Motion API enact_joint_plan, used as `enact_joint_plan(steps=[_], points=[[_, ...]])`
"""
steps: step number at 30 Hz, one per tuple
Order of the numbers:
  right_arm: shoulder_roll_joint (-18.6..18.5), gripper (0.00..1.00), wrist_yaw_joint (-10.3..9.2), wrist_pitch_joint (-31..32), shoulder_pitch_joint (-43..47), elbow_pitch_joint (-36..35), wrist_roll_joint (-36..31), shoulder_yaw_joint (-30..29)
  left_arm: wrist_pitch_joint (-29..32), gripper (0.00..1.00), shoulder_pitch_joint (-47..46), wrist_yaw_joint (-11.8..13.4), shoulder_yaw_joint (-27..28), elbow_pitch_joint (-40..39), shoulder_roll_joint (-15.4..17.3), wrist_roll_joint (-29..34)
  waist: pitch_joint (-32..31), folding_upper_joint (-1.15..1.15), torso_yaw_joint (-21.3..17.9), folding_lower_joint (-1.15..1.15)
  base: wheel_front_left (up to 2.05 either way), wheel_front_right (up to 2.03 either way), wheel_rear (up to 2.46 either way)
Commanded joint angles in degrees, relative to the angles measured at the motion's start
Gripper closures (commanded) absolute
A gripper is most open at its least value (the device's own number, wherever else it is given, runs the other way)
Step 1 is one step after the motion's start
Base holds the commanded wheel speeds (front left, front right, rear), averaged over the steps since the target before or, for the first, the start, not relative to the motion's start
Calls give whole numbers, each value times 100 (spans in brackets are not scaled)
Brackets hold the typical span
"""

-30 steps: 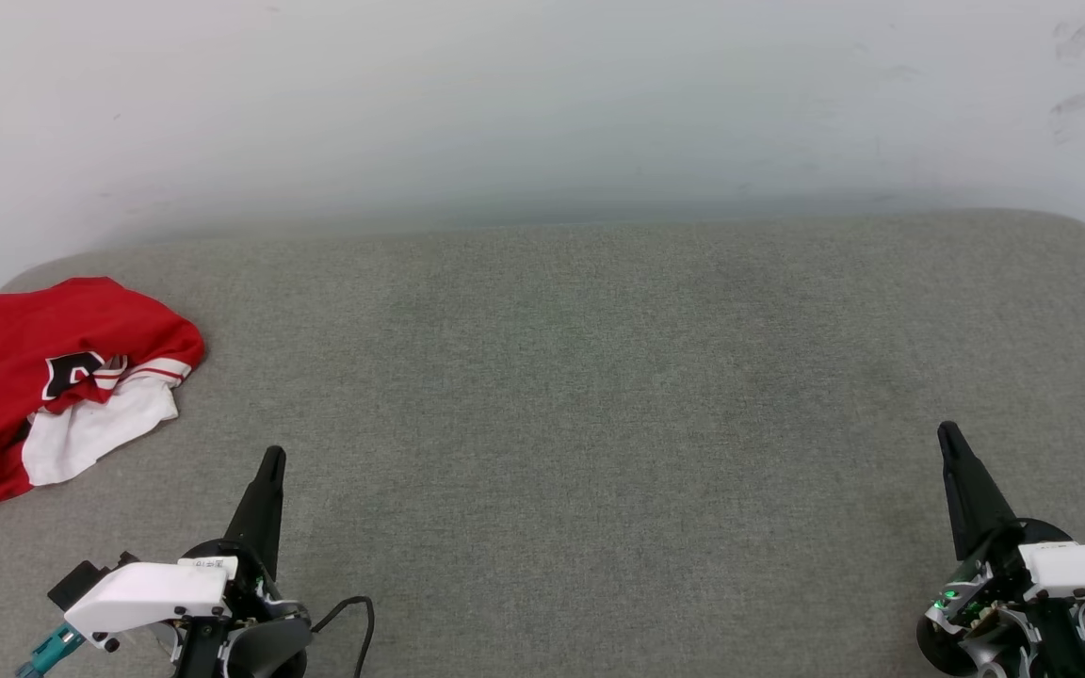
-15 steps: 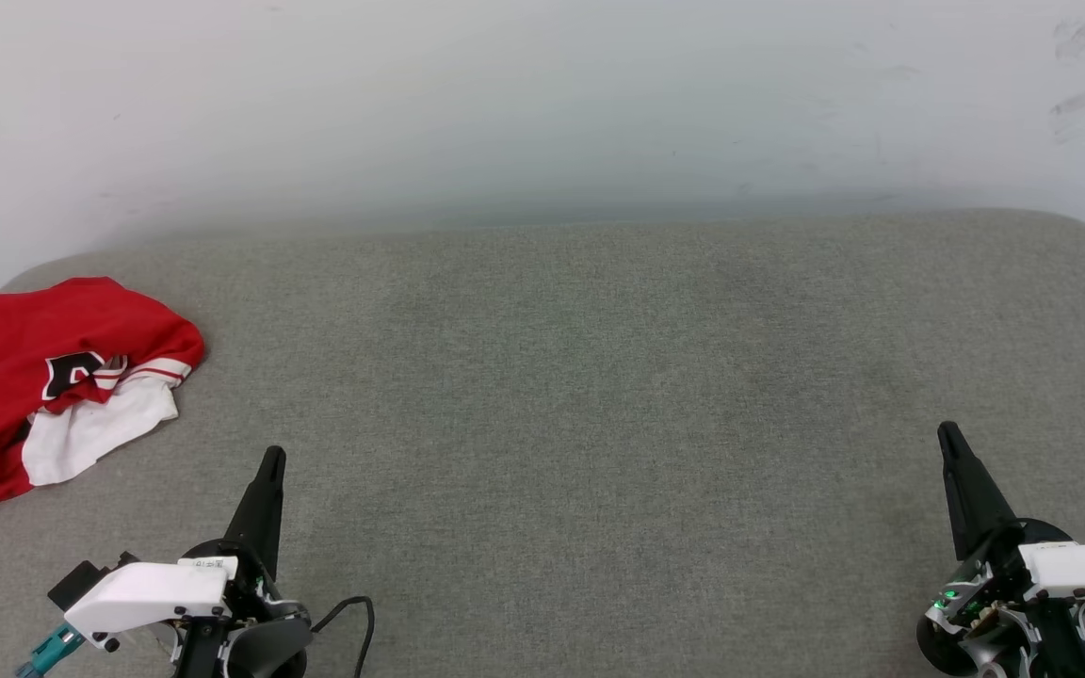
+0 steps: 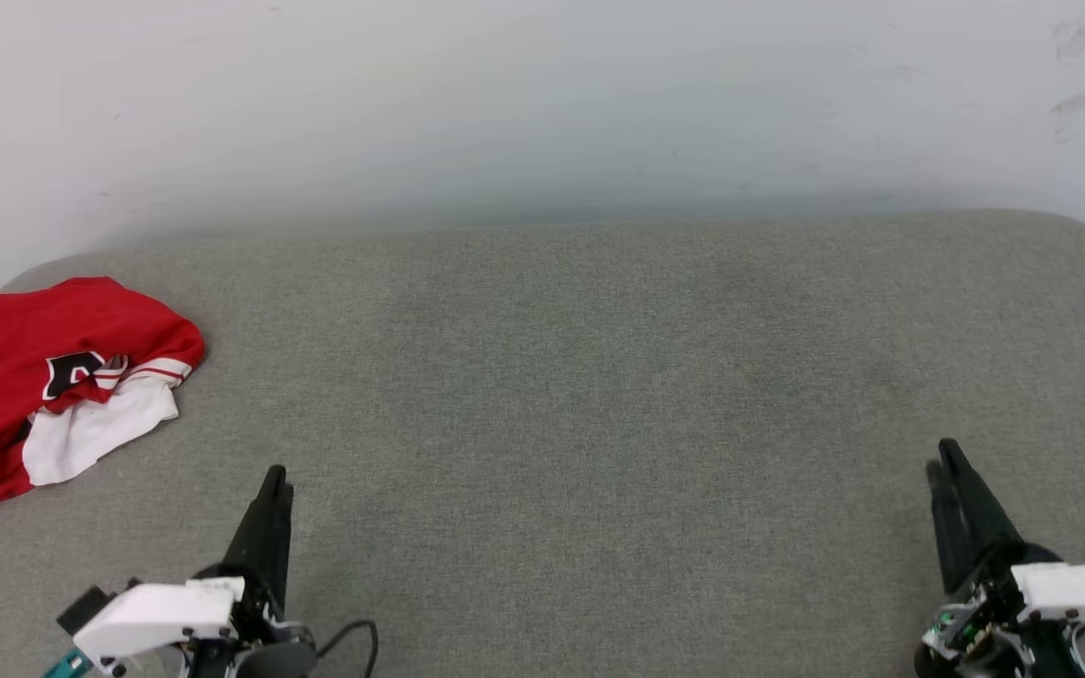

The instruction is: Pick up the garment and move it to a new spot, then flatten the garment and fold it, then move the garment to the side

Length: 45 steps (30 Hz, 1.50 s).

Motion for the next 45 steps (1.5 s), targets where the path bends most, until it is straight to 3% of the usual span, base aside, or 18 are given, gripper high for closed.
enact_joint_plan(steps=[1,18,21,23,24,25,38,45], points=[[0,0,0,-9,36,27,-3,6,-9,0,38,3,-8,24,-2,7,1,0,0,0,0,0,0],[1,0,0,-488,116,-63,-592,162,-489,0,202,-1,109,-228,4,705,19,0,-10,0,0,0,0],[1,0,0,-564,98,-38,-956,123,-564,0,226,-1,152,-265,5,857,18,0,-11,0,0,0,0],[1,0,0,-613,83,-46,-1190,60,-613,15,241,-2,227,-312,6,1049,19,0,-11,0,0,0,0],[1,0,0,-636,73,-59,-1331,31,-638,1,244,-2,281,-343,6,1162,21,0,-11,0,0,0,0],[1,0,0,-660,61,-87,-1496,10,-661,0,250,-2,331,-362,7,1267,23,0,-12,0,0,0,0],[1,0,0,-929,40,-703,-3670,-64,-926,0,205,92,715,-793,10,2485,72,0,-13,0,0,0,0],[1,0,0,-1067,28,-1025,-4701,-26,-1068,0,304,448,394,-1385,12,3836,110,0,-16,0,0,0,0]])
